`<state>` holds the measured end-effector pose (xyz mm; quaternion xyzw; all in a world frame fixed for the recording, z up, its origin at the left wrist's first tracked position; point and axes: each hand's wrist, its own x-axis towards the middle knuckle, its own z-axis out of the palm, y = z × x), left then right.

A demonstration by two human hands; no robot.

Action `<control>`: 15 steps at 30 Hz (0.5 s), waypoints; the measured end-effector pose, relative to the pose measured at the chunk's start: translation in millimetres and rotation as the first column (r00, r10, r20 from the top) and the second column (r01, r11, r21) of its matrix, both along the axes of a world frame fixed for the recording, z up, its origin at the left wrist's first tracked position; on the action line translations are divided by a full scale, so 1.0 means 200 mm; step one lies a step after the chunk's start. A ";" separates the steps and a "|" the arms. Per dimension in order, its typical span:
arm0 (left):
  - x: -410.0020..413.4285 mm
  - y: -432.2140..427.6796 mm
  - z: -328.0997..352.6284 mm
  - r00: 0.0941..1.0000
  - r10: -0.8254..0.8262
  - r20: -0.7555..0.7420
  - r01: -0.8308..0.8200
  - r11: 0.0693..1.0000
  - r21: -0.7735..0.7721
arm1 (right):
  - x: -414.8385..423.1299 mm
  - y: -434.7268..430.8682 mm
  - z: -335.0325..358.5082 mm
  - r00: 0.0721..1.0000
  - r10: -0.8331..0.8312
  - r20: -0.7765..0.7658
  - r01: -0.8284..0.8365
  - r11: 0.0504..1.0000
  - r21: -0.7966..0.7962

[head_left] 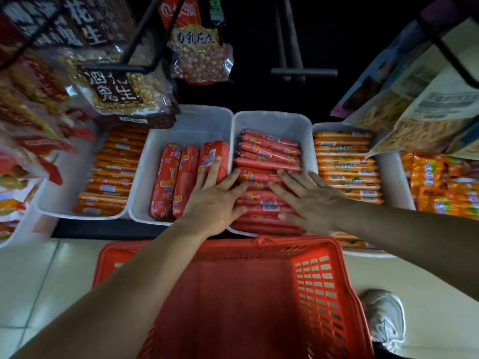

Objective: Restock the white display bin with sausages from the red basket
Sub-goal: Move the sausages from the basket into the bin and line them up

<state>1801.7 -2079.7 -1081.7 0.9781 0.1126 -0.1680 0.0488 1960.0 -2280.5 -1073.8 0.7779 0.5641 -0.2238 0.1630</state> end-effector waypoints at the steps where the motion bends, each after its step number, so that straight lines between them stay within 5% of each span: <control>1: 0.01 -0.01 0.00 1.000 -0.014 -0.004 0.015 0.998 0.059 | 0.01 0.01 -0.01 0.999 -0.001 0.032 0.000 1.000 0.021; 6: 0.13 -0.05 0.00 0.997 0.032 -0.070 -0.014 0.969 0.248 | 0.13 0.08 -0.07 0.986 -0.038 0.163 0.025 0.996 0.082; 15: 0.21 -0.07 -0.05 0.989 0.141 0.047 -0.148 0.968 0.201 | -0.01 0.00 -0.10 0.996 -0.081 0.047 0.070 0.977 0.201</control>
